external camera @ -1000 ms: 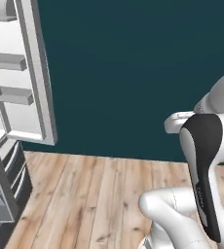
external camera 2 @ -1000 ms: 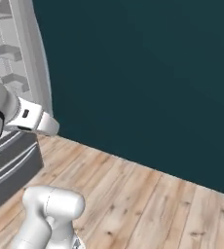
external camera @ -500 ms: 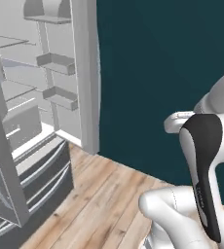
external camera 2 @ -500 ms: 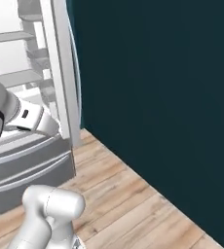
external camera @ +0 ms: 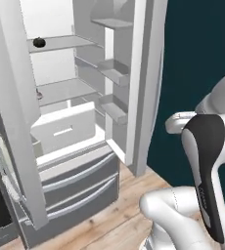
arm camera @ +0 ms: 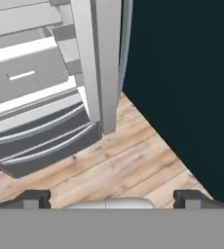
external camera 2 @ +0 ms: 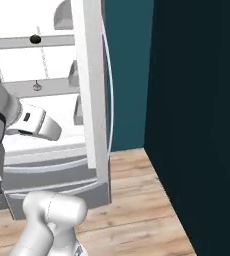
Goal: Retrieve the bottle and the shaker from the cabinet and place them next to the mixing bowl on the counter. Then add garlic from the fridge to the mixing bowl.
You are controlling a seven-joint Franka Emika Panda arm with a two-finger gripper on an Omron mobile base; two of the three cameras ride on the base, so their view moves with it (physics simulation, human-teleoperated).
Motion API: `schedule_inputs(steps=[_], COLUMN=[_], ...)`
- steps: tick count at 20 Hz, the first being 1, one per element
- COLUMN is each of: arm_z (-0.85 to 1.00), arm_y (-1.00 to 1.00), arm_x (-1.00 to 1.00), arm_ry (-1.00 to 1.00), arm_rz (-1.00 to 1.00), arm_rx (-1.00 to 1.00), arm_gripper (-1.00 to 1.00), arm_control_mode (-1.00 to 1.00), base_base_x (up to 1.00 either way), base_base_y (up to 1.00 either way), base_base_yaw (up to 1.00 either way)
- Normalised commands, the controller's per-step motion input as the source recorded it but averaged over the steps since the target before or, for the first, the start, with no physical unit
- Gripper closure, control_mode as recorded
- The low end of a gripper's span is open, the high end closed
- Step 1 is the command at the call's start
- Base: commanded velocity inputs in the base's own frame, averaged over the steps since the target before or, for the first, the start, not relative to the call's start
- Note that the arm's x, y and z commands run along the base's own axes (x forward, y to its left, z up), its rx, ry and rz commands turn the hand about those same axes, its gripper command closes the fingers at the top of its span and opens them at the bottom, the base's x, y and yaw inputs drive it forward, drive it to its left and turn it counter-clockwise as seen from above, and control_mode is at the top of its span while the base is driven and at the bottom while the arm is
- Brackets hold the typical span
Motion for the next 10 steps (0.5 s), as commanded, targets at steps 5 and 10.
schedule_inputs(steps=[5,10], arm_z=[0.0,0.0], arm_y=[0.0,0.0], arm_x=[0.0,0.0], arm_ry=[0.0,0.0], arm_rz=[0.0,0.0], arm_rx=[0.0,0.0], arm_gripper=[-1.0,-1.0], arm_control_mode=[1.0,1.0], base_base_x=[0.69,0.36], base_base_y=[-0.05,0.0], base_base_yaw=[0.66,0.55])
